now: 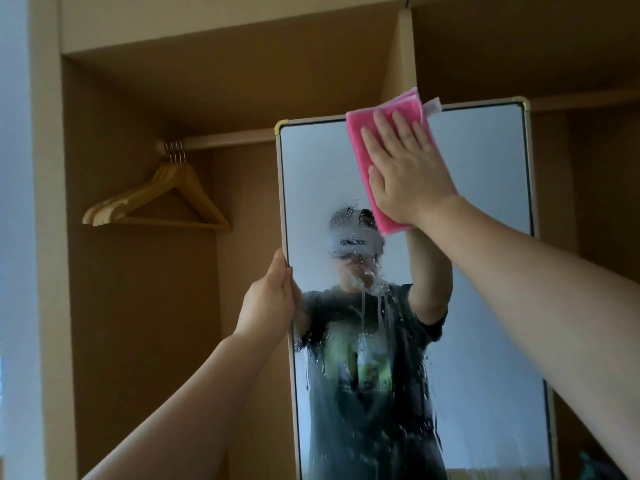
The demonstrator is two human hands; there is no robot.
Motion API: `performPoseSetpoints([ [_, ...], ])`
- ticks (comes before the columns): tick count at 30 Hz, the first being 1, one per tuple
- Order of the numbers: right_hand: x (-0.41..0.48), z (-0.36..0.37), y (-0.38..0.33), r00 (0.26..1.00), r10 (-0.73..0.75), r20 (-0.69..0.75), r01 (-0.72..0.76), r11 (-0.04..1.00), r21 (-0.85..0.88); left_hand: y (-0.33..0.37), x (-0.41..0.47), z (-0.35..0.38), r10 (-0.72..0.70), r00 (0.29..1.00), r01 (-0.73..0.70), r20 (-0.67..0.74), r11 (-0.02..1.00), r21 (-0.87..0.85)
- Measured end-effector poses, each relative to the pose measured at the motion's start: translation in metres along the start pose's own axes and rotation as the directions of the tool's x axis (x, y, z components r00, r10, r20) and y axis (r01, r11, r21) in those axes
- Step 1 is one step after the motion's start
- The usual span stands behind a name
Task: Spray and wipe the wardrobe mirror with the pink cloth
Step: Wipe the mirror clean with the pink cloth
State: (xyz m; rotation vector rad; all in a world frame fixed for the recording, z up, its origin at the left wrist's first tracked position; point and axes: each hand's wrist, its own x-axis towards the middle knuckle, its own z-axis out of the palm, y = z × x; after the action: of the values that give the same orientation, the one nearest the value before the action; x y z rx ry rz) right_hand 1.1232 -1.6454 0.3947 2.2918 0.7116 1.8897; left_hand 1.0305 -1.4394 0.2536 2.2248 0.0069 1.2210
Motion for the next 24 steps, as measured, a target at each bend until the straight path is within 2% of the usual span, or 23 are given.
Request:
performPoseSetpoints([
  [11,-0.008,0.004,-0.008,1.000,-0.006,-0.027,0.007,0.999,0.031,0.003,-0.002,-0.002,0.037,0.999,-0.037,-0.003,0.999,-0.012],
  [24,-0.077,0.022,-0.051,1.000,-0.013,-0.016,0.015,0.993,0.119,-0.002,-0.001,0.001,0.010,1.000,-0.009,0.011,0.999,-0.050],
])
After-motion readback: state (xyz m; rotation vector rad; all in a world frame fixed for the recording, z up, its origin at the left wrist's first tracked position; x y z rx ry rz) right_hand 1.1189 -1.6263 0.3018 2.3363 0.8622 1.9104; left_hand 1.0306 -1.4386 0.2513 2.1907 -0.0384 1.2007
